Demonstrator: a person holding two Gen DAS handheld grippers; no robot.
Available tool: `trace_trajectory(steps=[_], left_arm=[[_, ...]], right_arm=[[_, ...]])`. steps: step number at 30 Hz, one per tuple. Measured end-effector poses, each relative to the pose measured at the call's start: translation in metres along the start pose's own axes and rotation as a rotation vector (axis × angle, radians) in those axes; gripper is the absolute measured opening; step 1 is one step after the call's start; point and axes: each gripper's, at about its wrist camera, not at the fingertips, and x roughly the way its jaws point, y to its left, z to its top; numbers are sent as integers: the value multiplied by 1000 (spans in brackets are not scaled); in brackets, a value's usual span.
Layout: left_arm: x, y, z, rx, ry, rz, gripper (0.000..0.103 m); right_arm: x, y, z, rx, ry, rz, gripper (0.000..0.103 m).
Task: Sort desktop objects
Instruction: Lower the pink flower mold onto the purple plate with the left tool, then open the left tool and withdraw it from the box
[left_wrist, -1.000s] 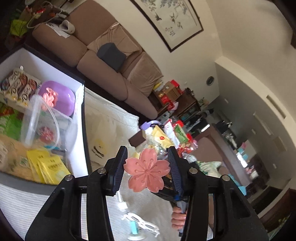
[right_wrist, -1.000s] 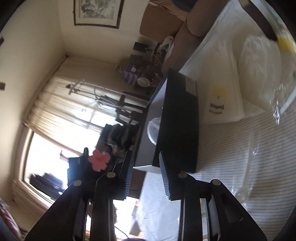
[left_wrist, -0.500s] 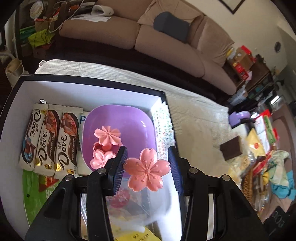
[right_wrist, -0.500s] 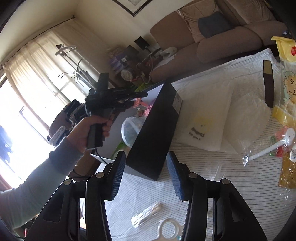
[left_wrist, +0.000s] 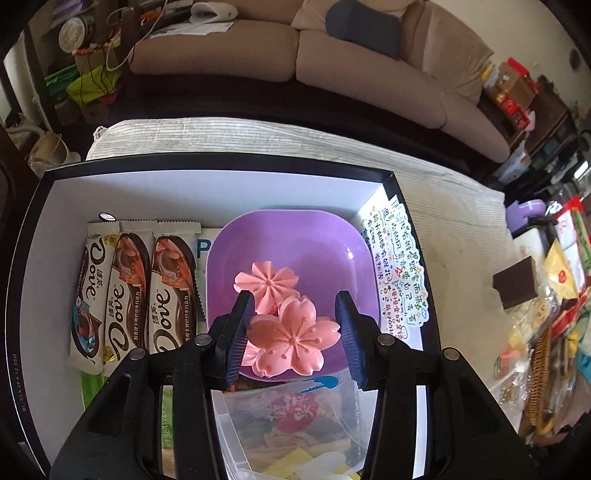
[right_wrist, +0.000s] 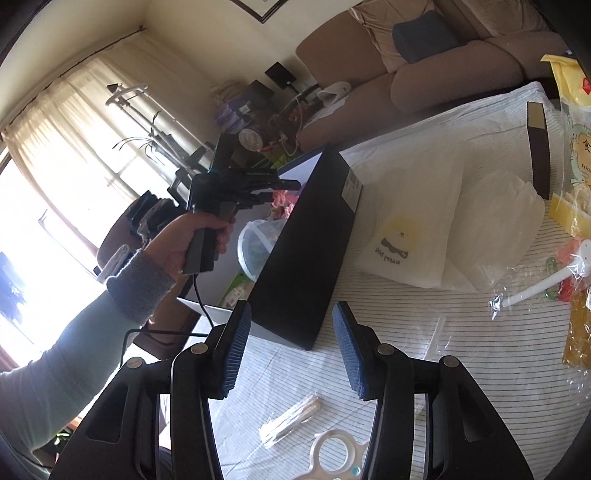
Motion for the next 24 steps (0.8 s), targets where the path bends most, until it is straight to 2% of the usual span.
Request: trace_trajectory(steps=[8, 10, 13, 18, 24], left_arm=[[8, -12, 1, 39, 11, 61, 43], [9, -10, 4, 31, 19, 88, 48], [3, -5, 4, 6, 8, 66, 55], [-23, 3, 2, -25, -26, 31, 57], [-64, 7, -14, -12, -55, -26, 58]], right_arm=[[-1, -7, 3, 32, -2, 9, 49], [-1, -8, 4, 28, -3, 6, 49], [-2, -9, 3, 30, -6, 11, 49], [-5, -9, 4, 31, -11, 14, 49], [-13, -13, 7, 39, -33, 7, 49]])
